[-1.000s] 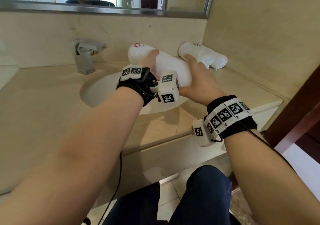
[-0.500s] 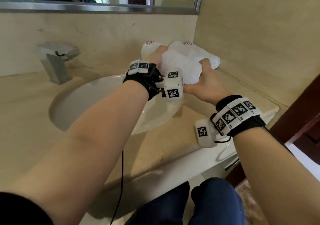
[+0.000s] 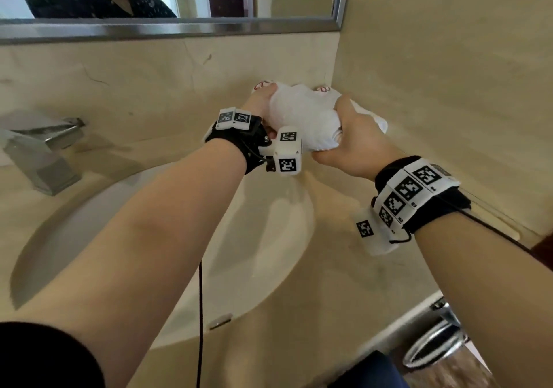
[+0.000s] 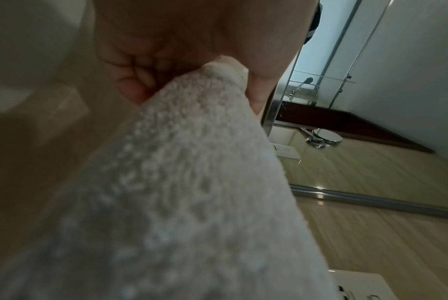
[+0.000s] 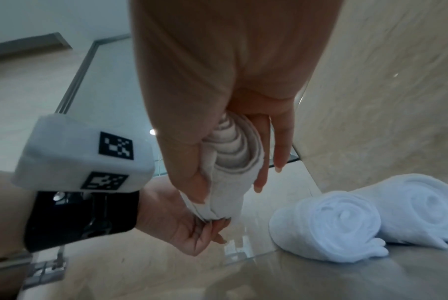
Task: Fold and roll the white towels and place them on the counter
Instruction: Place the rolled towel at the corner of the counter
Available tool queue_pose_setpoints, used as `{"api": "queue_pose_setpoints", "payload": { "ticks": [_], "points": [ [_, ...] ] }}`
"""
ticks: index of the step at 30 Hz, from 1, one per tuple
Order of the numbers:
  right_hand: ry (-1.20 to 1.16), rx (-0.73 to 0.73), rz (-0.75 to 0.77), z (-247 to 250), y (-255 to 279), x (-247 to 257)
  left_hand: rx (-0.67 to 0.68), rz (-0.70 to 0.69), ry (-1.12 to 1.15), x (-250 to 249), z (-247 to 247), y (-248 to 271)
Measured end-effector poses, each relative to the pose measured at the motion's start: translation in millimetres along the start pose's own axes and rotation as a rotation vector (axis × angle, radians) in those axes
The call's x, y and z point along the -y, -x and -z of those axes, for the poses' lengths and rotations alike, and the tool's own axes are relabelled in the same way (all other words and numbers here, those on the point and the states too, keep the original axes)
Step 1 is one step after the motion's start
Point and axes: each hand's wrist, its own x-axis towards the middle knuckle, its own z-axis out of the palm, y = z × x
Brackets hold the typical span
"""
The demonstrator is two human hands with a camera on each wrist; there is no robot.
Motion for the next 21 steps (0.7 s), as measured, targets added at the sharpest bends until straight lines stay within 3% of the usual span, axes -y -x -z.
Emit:
{"api": "queue_pose_setpoints", "payload": {
  "ticks": [8, 13, 21],
  "points": [
    [0.21, 0.137, 0.039, -20.3, -42.6, -29.9, 0.017, 0.093, -0.023, 14.3, 1.8, -53.2],
    [0.41, 0.216, 0.076, -23.6, -56.8, -41.0, 0.07, 0.084, -0.027, 15.0, -6.8, -54.7],
    [0.614, 0.227, 0.095, -27.7, -77.3, -53.8, 0.076, 0.129, -0.098, 15.6, -20.1, -78.9]
  ]
}}
